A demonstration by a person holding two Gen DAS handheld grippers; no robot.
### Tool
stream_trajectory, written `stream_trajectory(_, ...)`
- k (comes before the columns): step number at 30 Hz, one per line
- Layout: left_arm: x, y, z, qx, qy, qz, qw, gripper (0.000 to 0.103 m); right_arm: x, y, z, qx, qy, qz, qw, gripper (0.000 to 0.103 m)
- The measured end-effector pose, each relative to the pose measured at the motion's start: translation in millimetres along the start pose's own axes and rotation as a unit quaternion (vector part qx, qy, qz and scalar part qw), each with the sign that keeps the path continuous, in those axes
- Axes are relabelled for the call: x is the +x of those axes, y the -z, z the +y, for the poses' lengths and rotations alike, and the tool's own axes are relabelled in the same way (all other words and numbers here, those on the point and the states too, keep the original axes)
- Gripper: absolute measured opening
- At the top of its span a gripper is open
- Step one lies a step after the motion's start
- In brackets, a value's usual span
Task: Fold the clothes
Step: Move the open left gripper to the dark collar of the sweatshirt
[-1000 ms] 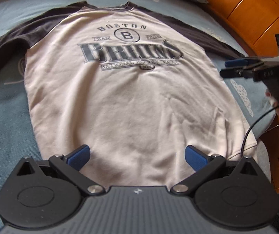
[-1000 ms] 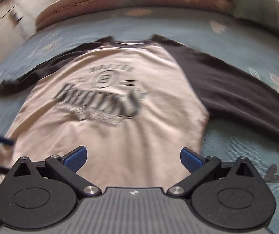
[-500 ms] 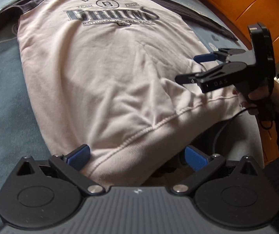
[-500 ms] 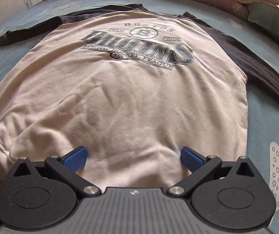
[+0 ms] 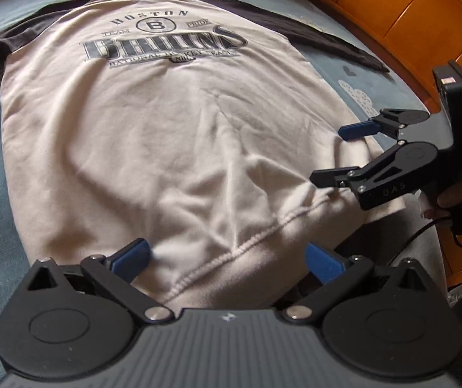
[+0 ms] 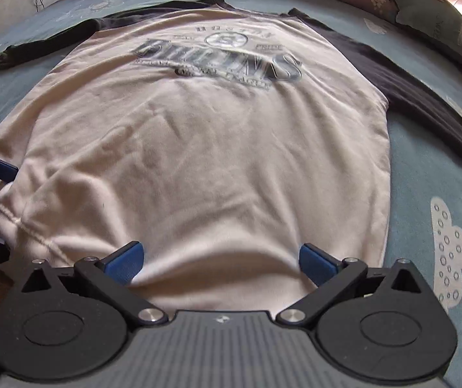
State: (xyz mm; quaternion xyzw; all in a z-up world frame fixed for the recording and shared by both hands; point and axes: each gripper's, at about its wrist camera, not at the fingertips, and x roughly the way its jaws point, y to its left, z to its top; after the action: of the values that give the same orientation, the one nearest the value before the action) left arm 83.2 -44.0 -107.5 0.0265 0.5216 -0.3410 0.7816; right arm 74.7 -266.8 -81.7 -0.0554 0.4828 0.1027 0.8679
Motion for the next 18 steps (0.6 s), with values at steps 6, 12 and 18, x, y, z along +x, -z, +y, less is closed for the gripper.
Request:
stream_trajectory(6, -36, -21, 20, -0.018, 0.000, -0.014, 0.9997, 0.102, -3, -24, 6, 0.013, -0.033, -0.035, 0.999, 0.103)
stream_trajectory(12, -64, -59, 57, -0.050, -0.053, -0.063, 0.9954, 0.102, 16, -55, 28, 0.014, -0.063, -0.056, 0.996, 0.103)
stream_trajectory(18, -54, -87, 79, -0.050, -0.063, -0.076, 0.9938, 0.102, 27, -36, 45, -0.058, -0.038, -0.039, 0.997, 0.103)
